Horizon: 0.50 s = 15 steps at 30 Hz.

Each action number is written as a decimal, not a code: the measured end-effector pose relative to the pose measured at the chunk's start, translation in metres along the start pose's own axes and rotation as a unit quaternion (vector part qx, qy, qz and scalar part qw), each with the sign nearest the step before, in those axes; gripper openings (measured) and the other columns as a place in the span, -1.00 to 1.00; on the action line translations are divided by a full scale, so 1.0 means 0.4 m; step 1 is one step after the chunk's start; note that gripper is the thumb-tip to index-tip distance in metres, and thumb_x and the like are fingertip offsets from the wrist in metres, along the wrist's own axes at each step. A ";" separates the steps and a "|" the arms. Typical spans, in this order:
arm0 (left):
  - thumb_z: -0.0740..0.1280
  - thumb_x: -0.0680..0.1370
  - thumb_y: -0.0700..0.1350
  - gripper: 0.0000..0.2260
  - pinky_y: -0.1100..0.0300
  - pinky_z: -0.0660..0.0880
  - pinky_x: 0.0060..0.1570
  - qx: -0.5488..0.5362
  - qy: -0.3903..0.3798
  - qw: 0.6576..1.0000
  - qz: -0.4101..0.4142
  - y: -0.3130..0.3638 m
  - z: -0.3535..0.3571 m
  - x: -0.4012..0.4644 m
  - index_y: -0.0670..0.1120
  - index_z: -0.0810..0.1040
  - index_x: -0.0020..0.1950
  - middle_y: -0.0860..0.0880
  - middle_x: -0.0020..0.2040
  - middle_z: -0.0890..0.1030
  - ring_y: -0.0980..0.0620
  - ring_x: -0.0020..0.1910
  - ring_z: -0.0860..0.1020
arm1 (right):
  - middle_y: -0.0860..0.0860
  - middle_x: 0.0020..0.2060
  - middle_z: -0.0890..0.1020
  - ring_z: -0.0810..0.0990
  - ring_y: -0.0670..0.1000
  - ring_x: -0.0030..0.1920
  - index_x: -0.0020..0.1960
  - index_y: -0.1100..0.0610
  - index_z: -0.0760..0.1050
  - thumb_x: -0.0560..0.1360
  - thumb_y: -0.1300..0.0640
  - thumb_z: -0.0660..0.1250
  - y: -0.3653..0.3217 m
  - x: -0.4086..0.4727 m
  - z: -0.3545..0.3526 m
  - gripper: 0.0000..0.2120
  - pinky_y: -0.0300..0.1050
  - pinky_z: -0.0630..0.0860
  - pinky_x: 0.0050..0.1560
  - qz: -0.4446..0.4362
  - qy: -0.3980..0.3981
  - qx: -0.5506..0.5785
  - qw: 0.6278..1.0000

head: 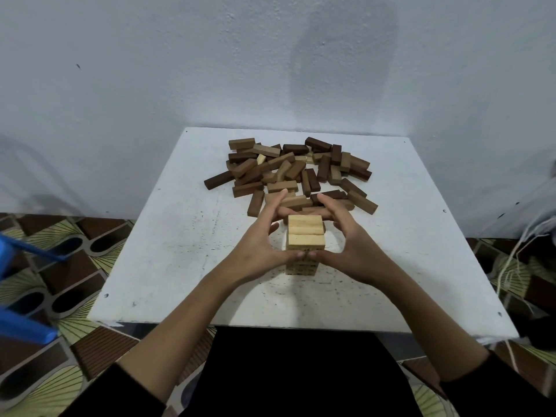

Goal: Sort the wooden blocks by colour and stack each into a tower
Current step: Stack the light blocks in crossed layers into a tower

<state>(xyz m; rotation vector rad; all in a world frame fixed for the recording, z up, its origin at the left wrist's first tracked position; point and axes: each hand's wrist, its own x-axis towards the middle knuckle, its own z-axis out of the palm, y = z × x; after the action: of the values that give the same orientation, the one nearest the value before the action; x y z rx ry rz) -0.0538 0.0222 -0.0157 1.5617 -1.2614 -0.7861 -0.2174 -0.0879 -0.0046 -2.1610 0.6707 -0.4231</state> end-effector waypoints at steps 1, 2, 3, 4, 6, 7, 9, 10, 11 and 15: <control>0.52 0.38 -0.21 -0.10 0.30 0.23 0.36 -0.001 0.000 1.000 0.002 0.002 -0.001 0.000 0.10 0.03 0.52 0.13 0.18 0.48 0.28 0.28 0.39 | -0.48 0.14 0.20 0.13 -0.64 0.13 0.51 0.05 0.06 0.35 0.16 0.52 0.000 0.001 0.000 -0.11 -0.70 0.11 0.08 -0.001 0.000 -0.001 1.000; 0.52 0.38 -0.22 -0.11 0.32 0.24 0.35 -0.002 0.000 1.000 0.003 0.003 0.000 0.001 0.10 0.03 0.52 0.12 0.18 0.48 0.29 0.27 0.40 | -0.47 0.14 0.21 0.14 -0.64 0.14 0.51 0.06 0.07 0.36 0.16 0.52 0.002 0.000 0.000 -0.11 -0.70 0.12 0.08 -0.001 0.001 -0.002 1.000; 0.52 0.38 -0.22 -0.11 0.34 0.24 0.33 -0.002 0.001 1.000 0.004 0.004 -0.001 0.001 0.10 0.04 0.52 0.12 0.17 0.49 0.29 0.26 0.40 | -0.45 0.14 0.22 0.16 -0.64 0.13 0.51 0.07 0.07 0.36 0.17 0.52 0.002 0.000 0.000 -0.12 -0.70 0.14 0.07 0.000 0.002 -0.002 1.000; 0.52 0.38 -0.23 -0.11 0.35 0.24 0.32 -0.002 0.002 1.000 0.006 0.005 0.000 0.001 0.11 0.04 0.51 0.12 0.16 0.49 0.30 0.26 0.40 | -0.44 0.13 0.22 0.17 -0.64 0.12 0.51 0.08 0.07 0.36 0.18 0.52 0.003 0.000 0.000 -0.12 -0.70 0.15 0.04 0.002 0.002 -0.002 1.000; 0.52 0.37 -0.22 -0.11 0.35 0.24 0.32 -0.001 0.001 1.000 0.007 0.006 0.000 0.001 0.10 0.04 0.51 0.12 0.15 0.49 0.29 0.26 0.40 | -0.44 0.12 0.22 0.18 -0.65 0.10 0.51 0.09 0.07 0.36 0.19 0.51 0.005 -0.001 0.000 -0.12 -0.70 0.15 0.02 0.002 0.002 -0.004 1.000; 0.52 0.38 -0.22 -0.11 0.34 0.23 0.32 -0.001 0.001 1.000 0.007 0.006 -0.001 0.001 0.09 0.04 0.52 0.11 0.15 0.49 0.28 0.26 0.40 | -0.43 0.11 0.22 0.17 -0.65 0.10 0.51 0.09 0.07 0.36 0.19 0.51 0.004 -0.002 0.001 -0.12 -0.71 0.15 0.03 0.001 0.002 -0.004 1.000; 0.53 0.37 -0.20 -0.09 0.33 0.24 0.32 -0.001 -0.001 1.000 0.005 0.008 -0.002 0.000 0.06 0.03 0.54 0.11 0.16 0.49 0.28 0.26 0.40 | -0.43 0.12 0.22 0.16 -0.65 0.10 0.51 0.08 0.06 0.37 0.18 0.51 0.005 -0.002 0.001 -0.13 -0.70 0.14 0.05 0.001 0.000 0.002 1.000; 0.53 0.37 -0.18 -0.09 0.32 0.24 0.33 -0.002 -0.003 1.000 0.004 0.008 -0.002 0.000 0.06 0.02 0.54 0.11 0.16 0.49 0.28 0.27 0.40 | -0.42 0.13 0.23 0.16 -0.65 0.11 0.51 0.07 0.06 0.37 0.18 0.51 0.005 -0.002 0.000 -0.12 -0.70 0.15 0.05 0.001 -0.001 0.005 1.000; 0.53 0.36 -0.14 -0.08 0.30 0.24 0.33 -0.003 -0.005 1.000 0.005 0.010 -0.003 0.000 0.07 0.02 0.54 0.11 0.17 0.49 0.28 0.27 0.40 | -0.40 0.14 0.24 0.16 -0.64 0.11 0.51 0.07 0.05 0.37 0.17 0.51 0.002 -0.002 -0.001 -0.12 -0.69 0.16 0.05 0.001 -0.004 0.007 1.000; 0.50 0.32 -0.05 -0.08 0.26 0.26 0.34 -0.008 -0.001 1.000 0.009 0.019 -0.005 -0.003 0.06 0.03 0.54 0.18 0.16 0.51 0.25 0.31 0.39 | -0.44 0.08 0.22 0.18 -0.68 0.05 0.50 0.08 0.05 0.37 0.21 0.50 -0.010 -0.007 -0.009 -0.13 -0.71 0.17 -0.02 -0.004 0.000 0.023 1.000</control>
<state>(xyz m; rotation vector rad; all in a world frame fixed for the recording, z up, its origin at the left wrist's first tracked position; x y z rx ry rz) -0.0548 0.0237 -0.0080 1.5346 -1.2656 -0.7841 -0.2201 -0.0865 0.0008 -2.1222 0.6464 -0.4399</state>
